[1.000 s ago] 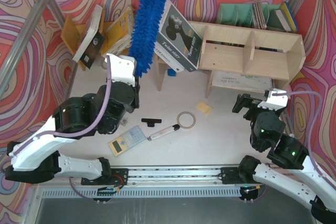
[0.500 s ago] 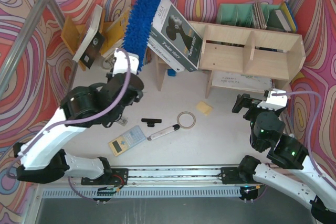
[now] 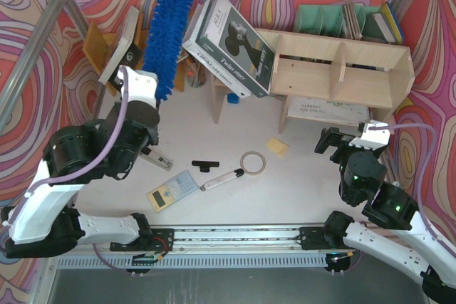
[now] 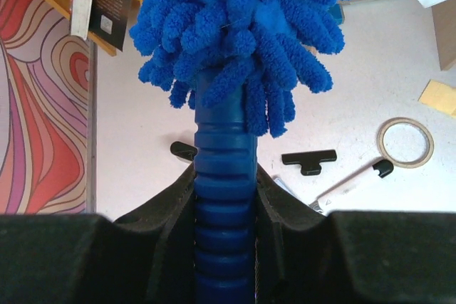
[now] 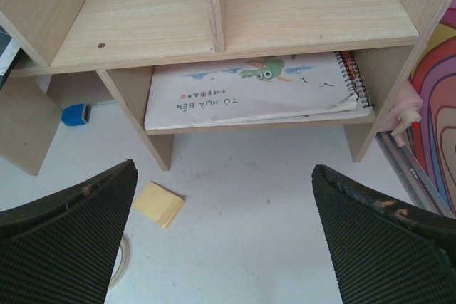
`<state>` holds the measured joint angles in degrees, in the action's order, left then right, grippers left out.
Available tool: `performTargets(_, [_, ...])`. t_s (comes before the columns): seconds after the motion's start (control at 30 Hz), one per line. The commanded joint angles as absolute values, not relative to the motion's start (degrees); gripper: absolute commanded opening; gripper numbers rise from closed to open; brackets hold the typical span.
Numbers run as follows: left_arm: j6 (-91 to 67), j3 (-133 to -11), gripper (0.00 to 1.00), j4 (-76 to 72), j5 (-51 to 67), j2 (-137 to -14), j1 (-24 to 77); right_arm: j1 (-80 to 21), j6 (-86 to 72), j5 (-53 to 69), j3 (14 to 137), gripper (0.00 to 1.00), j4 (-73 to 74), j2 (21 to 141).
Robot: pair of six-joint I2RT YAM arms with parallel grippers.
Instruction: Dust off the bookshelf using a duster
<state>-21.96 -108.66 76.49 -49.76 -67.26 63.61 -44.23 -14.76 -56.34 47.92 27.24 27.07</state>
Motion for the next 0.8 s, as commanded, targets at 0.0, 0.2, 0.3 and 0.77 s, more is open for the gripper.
performTargets(0.0, [-21.8, -109.0, 0.00, 76.3, -51.6, -66.9, 63.3, -44.3, -14.0, -56.5, 47.5, 0.97, 25.9, 26.8])
performTargets(0.2, [-22.3, -105.6, 0.00, 75.2, -48.0, -69.4, 63.2, -44.3, -14.0, -56.5, 47.5, 0.97, 26.0, 26.9])
performTargets(0.3, [-21.7, -105.6, 0.00, 75.4, -47.0, -70.9, 63.1, -44.3, -14.0, -56.5, 47.5, 0.97, 26.2, 26.7])
performTargets(0.77, [-17.0, -114.8, 0.00, 78.1, -50.0, -70.2, 61.4, -44.3, -14.2, -56.7, 47.3, 0.97, 26.3, 25.7])
